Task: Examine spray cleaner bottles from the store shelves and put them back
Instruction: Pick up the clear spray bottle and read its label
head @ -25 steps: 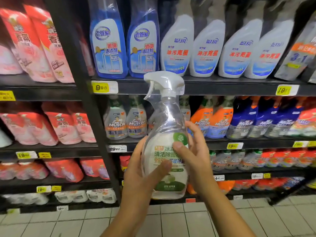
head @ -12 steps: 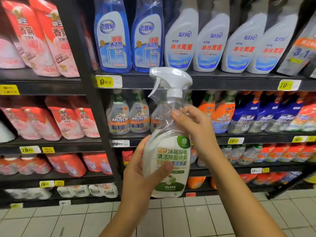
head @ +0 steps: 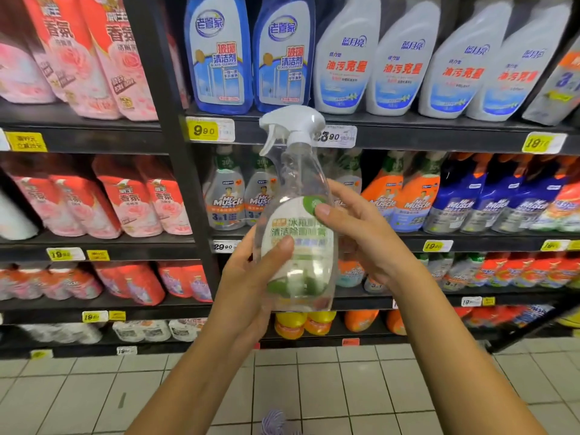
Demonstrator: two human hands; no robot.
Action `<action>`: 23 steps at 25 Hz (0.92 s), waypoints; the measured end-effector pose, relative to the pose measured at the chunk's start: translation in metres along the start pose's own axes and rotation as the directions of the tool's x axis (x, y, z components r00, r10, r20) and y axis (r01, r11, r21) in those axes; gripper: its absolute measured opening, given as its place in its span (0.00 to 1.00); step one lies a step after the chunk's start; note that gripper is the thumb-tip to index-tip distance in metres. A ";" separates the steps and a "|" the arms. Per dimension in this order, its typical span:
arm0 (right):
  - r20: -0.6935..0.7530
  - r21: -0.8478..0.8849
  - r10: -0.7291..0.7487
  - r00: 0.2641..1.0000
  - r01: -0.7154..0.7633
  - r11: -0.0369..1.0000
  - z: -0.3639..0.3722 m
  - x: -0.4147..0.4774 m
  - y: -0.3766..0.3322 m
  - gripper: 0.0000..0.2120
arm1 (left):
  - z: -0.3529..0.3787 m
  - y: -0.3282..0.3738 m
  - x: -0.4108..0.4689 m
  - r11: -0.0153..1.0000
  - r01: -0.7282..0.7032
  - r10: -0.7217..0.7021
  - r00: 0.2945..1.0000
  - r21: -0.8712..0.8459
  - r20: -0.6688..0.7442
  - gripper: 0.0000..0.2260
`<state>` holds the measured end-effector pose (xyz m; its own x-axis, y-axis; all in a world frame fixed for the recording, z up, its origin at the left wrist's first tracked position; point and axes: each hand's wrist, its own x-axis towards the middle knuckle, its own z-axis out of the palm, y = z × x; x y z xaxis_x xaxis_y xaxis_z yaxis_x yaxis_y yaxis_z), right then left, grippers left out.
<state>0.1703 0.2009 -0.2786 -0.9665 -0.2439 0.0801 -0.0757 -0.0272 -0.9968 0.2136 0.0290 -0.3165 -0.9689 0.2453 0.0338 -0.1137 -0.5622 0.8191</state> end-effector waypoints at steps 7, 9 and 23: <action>0.095 0.090 -0.040 0.995 0.032 0.995 0.013 -0.013 0.010 0.22 | -0.003 0.020 0.004 0.992 -0.065 0.079 0.986 0.104 -0.145 0.25; 0.068 0.094 -0.080 0.994 0.073 0.993 0.017 -0.014 0.013 0.24 | -0.003 0.019 0.002 0.989 -0.075 0.096 0.982 0.130 -0.161 0.25; -0.218 -0.173 -0.325 0.920 0.291 0.941 0.042 -0.033 0.021 0.20 | 0.001 0.020 0.023 0.910 -0.014 0.024 1.000 0.413 -0.020 0.29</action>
<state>0.2109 0.1676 -0.3020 -0.9182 -0.0038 0.3961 -0.3954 0.0714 -0.9157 0.1893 0.0244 -0.2990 -0.9755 0.2161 0.0420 0.0005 -0.1887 0.9820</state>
